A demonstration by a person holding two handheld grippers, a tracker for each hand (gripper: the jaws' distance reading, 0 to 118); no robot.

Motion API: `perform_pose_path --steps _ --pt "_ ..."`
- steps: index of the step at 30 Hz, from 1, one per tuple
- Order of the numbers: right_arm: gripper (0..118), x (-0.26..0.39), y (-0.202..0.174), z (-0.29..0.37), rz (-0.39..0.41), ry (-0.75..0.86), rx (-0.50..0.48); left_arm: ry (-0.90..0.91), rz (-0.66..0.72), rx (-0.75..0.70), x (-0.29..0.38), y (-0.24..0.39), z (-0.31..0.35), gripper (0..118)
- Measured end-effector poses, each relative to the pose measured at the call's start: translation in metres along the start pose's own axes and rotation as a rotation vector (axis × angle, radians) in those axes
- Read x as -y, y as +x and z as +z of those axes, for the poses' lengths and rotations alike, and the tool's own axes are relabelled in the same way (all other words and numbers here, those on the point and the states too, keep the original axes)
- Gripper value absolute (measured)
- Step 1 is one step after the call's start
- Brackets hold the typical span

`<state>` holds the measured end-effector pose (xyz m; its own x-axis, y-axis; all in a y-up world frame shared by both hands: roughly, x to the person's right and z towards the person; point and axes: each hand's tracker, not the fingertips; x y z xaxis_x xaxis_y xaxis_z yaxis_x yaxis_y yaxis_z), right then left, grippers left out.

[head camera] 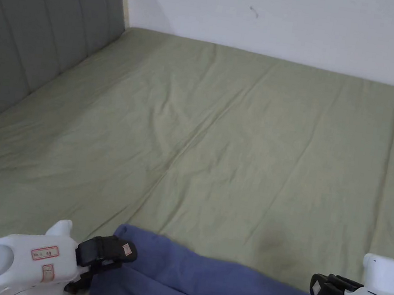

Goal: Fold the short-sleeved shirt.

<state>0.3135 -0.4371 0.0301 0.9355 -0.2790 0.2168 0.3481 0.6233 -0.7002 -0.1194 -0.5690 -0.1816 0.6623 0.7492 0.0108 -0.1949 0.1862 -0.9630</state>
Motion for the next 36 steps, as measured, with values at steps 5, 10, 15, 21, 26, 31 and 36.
perform_pose_path --steps 5,10,15,21,26,31,36 --pt "0 0.004 0.007 -0.003 -0.033 -0.012 -0.002 0.063 -0.040 -0.053 0.000 0.008 0.005 3" --pt "0 0.010 0.020 0.003 -0.048 -0.006 0.021 0.051 -0.094 -0.087 0.005 0.026 0.009 3" --pt "0 0.012 0.043 0.012 -0.099 0.012 0.035 0.075 -0.178 -0.052 0.000 0.070 0.029 3" --pt "0 0.020 0.070 0.034 -0.153 0.055 0.063 0.112 -0.474 -0.025 0.023 0.188 0.036 3" --pt "0 0.030 0.093 0.052 -0.208 0.091 0.094 -0.023 -0.721 0.089 0.081 0.276 -0.007 3" --pt "0 0.042 0.113 0.067 -0.273 0.114 0.116 -0.205 -0.821 0.114 0.150 0.300 -0.095 6" --pt "0 0.055 0.131 0.082 -0.316 0.129 0.144 -0.312 -0.778 0.043 0.179 0.290 -0.151 118"
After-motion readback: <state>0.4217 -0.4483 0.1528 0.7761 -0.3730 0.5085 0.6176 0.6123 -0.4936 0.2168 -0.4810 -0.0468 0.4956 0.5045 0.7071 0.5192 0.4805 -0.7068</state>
